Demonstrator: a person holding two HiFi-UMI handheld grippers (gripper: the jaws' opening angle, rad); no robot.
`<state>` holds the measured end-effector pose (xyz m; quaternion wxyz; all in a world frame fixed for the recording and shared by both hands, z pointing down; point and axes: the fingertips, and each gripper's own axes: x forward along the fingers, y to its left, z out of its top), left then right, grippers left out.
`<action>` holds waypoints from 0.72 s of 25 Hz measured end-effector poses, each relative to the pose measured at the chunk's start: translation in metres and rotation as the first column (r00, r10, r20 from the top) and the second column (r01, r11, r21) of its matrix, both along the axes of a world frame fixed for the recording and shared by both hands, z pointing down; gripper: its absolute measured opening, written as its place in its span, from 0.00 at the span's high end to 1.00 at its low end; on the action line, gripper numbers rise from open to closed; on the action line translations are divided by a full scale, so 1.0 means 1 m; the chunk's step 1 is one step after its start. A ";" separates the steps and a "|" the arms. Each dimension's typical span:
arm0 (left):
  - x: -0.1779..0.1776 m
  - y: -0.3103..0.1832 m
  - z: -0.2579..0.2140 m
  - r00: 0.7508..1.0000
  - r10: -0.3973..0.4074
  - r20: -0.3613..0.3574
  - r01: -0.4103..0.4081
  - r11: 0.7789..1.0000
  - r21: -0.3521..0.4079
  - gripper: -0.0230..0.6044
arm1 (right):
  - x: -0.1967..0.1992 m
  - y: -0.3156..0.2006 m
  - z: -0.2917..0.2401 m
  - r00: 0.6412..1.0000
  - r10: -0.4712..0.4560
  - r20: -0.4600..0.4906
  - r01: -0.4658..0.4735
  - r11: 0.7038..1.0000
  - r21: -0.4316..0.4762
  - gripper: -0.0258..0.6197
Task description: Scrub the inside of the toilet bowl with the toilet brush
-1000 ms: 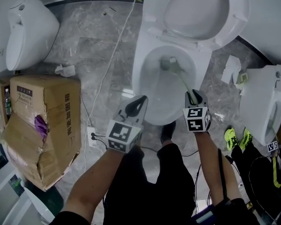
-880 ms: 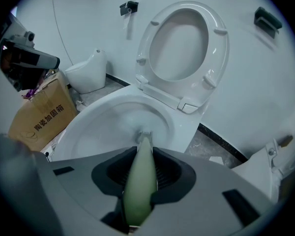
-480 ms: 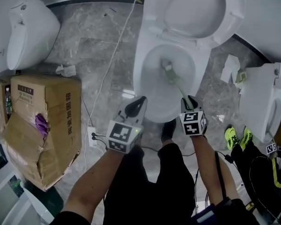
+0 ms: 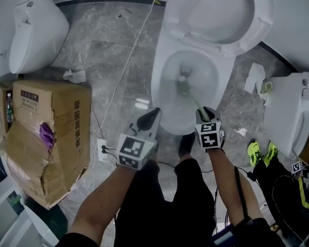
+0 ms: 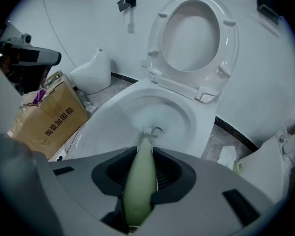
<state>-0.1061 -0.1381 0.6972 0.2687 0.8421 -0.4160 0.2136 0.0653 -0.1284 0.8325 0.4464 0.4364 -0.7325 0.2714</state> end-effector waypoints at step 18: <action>-0.014 -0.014 -0.010 1.000 -0.017 -0.012 0.017 1.000 0.014 0.95 | -0.023 -0.081 -0.047 0.999 -0.032 0.007 0.030 0.984 0.175 0.80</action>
